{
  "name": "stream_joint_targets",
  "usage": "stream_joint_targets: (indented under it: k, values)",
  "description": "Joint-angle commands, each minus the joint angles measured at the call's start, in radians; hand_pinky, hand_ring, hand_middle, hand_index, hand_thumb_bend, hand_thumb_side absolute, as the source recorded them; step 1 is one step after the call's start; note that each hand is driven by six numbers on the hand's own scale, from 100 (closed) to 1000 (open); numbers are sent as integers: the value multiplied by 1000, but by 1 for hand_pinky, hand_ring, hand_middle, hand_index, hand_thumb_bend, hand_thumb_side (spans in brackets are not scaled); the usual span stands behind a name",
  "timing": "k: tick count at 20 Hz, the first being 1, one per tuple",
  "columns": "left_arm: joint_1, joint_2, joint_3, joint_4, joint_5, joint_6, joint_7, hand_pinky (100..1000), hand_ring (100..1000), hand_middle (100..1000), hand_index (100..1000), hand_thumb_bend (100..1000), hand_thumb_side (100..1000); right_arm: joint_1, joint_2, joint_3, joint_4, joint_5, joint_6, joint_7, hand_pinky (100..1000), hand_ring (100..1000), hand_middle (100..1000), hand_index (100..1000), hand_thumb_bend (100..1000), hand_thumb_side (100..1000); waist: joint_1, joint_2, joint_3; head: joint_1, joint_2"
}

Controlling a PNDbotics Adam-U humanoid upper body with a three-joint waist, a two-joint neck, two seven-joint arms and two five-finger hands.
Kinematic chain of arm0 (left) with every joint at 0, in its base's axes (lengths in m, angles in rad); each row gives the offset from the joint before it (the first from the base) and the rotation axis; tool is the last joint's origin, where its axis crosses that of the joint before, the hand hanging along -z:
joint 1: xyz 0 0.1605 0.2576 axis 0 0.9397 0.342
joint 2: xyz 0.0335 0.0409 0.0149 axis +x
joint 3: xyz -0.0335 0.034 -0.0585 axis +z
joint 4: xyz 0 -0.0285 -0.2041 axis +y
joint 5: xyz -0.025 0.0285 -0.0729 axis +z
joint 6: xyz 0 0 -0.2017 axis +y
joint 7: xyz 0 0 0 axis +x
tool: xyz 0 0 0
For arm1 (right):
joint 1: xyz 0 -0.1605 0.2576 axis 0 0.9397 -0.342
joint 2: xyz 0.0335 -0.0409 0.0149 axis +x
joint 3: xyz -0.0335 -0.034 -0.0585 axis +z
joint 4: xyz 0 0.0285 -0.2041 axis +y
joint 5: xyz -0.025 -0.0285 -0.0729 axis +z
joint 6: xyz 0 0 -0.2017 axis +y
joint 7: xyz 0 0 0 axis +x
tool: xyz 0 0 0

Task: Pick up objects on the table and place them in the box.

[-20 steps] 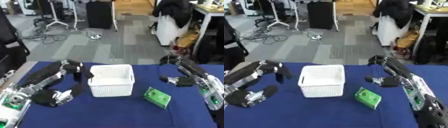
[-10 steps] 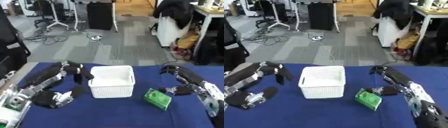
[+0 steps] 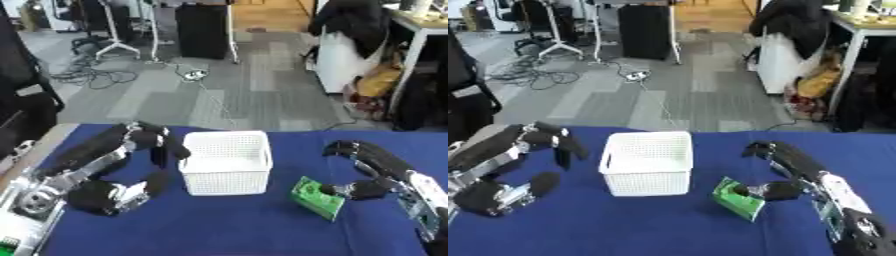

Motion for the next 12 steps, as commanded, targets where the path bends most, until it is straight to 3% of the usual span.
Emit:
stream_joint_targets:
  k: [1, 12]
  values:
    - [-16, 23, 11, -11, 2, -2, 1, 414, 477, 585, 761, 125, 1000, -10, -9, 9, -20, -15, 1, 15, 845, 794, 802, 835, 687, 1000, -1, -11, 0, 13, -9]
    - [-17, 24, 11, -11, 2, -3, 0, 414, 477, 585, 761, 125, 1000, 14, -7, 34, -48, -35, 26, 73, 843, 794, 809, 844, 678, 1000, -2, -12, 1, 10, -10]
